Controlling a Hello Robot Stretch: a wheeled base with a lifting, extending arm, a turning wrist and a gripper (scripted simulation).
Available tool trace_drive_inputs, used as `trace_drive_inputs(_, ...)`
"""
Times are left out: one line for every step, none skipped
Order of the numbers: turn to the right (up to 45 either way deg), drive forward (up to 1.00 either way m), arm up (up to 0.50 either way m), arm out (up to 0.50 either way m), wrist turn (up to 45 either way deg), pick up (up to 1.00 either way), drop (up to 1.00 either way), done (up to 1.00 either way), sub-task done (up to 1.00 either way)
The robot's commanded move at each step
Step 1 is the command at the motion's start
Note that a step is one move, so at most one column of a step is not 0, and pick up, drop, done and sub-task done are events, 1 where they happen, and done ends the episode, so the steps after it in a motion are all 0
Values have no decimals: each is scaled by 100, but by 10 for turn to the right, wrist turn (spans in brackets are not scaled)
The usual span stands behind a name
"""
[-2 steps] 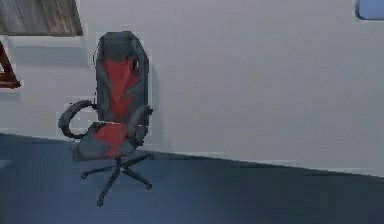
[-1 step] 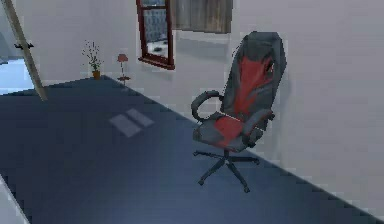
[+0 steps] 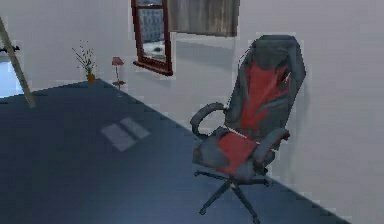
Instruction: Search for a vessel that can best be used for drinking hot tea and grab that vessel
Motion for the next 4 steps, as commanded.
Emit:
trace_drive_inputs(-270,0,0,0,0,0,0,0,0)
trace_drive_inputs(0,40,0,0,0,0,0,0,0)
trace_drive_inputs(-210,0,0,0,0,0,0,0,0)
trace_drive_inputs(0,100,0,0,0,0,0,0,0)
